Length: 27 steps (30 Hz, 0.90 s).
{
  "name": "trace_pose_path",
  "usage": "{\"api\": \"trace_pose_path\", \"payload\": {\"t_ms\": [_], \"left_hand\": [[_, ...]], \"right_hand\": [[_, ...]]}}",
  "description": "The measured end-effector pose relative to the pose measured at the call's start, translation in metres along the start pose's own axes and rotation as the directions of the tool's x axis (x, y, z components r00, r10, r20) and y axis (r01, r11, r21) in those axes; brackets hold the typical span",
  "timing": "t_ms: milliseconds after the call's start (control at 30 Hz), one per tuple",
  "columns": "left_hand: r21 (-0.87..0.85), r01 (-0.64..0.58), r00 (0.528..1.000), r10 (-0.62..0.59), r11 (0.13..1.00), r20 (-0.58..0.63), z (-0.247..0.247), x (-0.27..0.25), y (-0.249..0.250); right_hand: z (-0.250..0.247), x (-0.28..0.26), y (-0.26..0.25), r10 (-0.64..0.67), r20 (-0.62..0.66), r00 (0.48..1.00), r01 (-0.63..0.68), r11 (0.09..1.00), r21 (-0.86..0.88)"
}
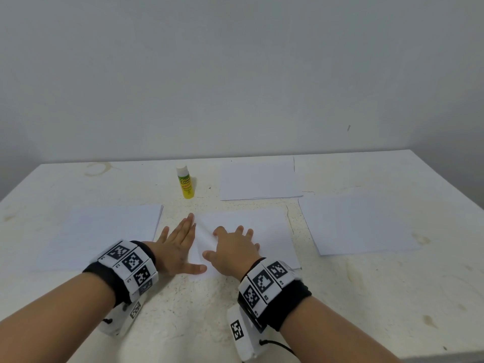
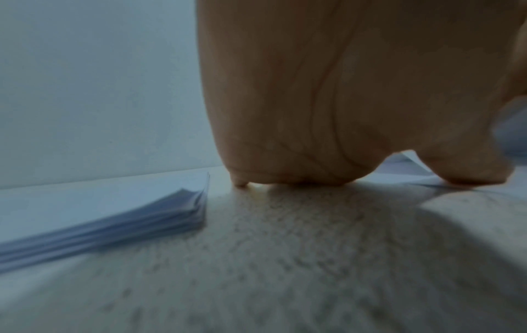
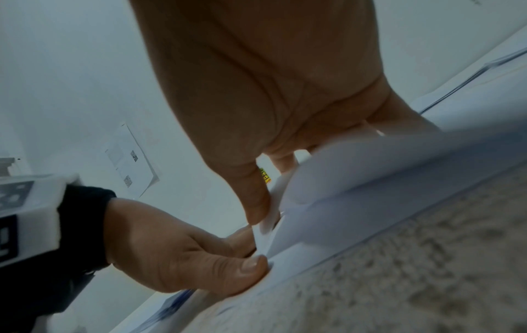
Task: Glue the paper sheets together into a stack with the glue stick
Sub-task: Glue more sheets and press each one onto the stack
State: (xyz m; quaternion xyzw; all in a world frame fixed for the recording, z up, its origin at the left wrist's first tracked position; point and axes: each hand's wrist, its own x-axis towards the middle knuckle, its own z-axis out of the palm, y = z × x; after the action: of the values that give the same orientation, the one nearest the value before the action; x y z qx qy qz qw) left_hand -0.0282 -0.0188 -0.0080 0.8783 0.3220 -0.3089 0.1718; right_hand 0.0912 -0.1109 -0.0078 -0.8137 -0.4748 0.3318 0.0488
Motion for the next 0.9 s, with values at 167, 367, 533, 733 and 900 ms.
{"api": "trace_pose_path", "payload": {"t_ms": [167, 367, 533, 733, 900], "left_hand": [[-0.021, -0.033, 0.999, 0.033, 0.999, -0.002, 0.002, 0.001, 0.0], [-0.049, -0.061, 0.997, 0.062, 0.997, 0.036, -0.004, 0.0, -0.009], [0.0, -0.116, 0.991, 0.116, 0.993, 0.064, -0.012, -0.009, -0.017], [0.038, -0.103, 0.994, 0.101, 0.994, 0.042, -0.015, -0.014, -0.015], [-0.059, -0.006, 1.0, 0.007, 0.998, 0.029, -0.017, -0.016, -0.013]], "right_hand": [[-0.002, -0.001, -0.001, 0.007, 0.02, 1.0, -0.006, 0.999, -0.053], [-0.004, -0.002, -0.001, 0.0, 0.036, 0.999, 0.003, 0.998, -0.066], [-0.003, 0.001, 0.001, -0.01, 0.047, 0.999, 0.013, 0.997, -0.07], [-0.004, 0.0, 0.002, -0.009, 0.041, 0.999, 0.012, 0.998, -0.067], [-0.002, 0.002, 0.003, -0.022, 0.039, 0.999, 0.026, 0.995, -0.094]]}}
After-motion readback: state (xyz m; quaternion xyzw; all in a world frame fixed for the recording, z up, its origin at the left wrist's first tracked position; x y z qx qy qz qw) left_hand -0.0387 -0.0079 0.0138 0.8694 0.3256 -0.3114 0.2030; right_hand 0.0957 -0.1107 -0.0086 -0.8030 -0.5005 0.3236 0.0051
